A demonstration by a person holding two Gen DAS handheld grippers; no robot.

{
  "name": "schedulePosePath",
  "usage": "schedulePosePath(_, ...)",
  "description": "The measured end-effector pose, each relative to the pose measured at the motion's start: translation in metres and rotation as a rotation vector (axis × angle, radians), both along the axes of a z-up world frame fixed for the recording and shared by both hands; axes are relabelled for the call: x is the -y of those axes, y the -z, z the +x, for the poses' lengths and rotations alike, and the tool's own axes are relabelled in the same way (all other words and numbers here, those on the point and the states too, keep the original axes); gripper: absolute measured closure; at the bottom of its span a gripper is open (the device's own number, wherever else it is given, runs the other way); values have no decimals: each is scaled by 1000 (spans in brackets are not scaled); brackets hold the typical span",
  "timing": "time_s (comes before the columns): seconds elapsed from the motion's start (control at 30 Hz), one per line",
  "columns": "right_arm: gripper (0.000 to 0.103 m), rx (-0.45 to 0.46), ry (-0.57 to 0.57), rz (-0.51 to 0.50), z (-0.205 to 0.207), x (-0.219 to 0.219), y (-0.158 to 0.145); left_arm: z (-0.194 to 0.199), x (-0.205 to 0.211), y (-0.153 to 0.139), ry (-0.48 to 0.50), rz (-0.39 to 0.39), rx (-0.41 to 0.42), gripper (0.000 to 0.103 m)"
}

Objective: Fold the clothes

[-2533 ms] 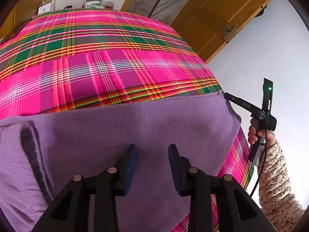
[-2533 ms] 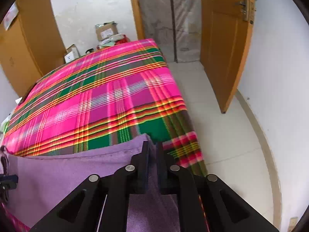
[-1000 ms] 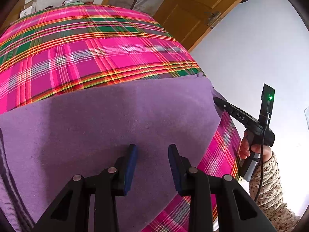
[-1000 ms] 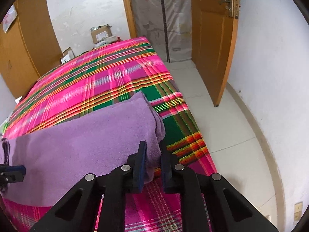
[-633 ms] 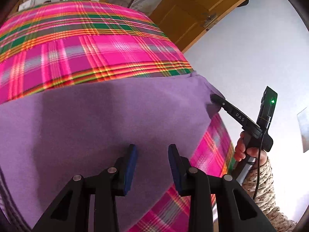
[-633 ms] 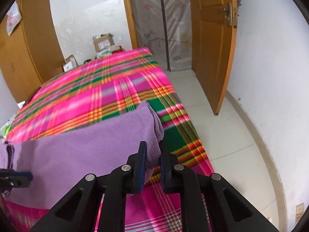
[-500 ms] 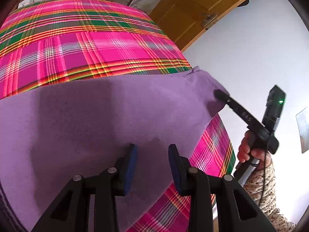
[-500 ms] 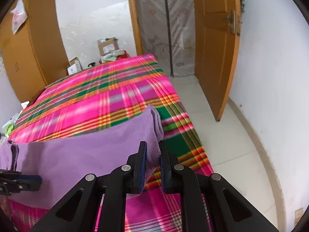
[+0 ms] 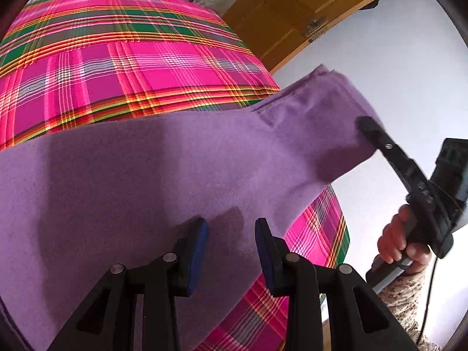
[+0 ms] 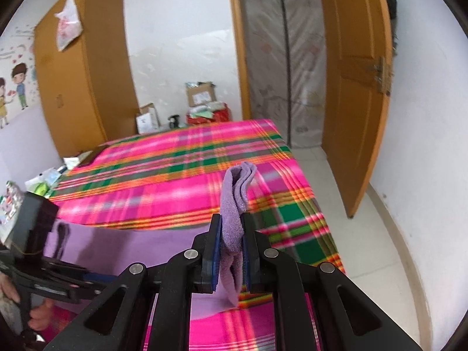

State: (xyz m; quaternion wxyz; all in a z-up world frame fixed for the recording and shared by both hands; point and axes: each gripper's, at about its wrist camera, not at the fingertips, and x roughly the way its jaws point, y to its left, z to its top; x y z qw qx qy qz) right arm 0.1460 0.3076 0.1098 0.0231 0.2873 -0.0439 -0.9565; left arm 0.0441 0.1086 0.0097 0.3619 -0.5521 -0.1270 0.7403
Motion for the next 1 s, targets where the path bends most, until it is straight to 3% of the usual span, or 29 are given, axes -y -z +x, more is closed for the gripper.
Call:
schedulePosePath(0.6,90,-93,-239,21,24,78,-33,-10,8,4,-28,31,34,69)
schedulePosePath(0.7,90,-82,-275,19,24,90,-30,-15,15,0,-57,36,22,69)
schedulePosePath(0.9,90,-66,-327,2,24,109,-24,-24,46,-3,-188,104,85,69)
schedulePosePath(1.0,90,-58,-341,-13,23,115,-19,-22,68,-18,-270,124,43,69)
